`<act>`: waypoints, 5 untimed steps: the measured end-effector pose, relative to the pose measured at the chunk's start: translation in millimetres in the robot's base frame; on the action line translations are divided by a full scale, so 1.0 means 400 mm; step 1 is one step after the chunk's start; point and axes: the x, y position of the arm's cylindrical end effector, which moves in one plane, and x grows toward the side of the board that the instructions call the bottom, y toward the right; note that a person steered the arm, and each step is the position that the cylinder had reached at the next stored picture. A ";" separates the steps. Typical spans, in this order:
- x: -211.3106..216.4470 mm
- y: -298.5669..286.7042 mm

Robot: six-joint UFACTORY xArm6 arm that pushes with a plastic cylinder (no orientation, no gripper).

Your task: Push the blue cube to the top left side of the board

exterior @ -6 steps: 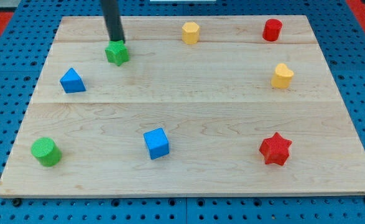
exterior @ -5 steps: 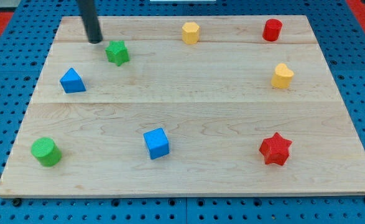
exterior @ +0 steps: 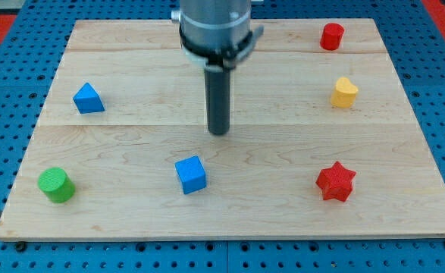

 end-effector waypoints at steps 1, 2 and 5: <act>0.061 -0.002; 0.263 -0.014; -0.134 -0.308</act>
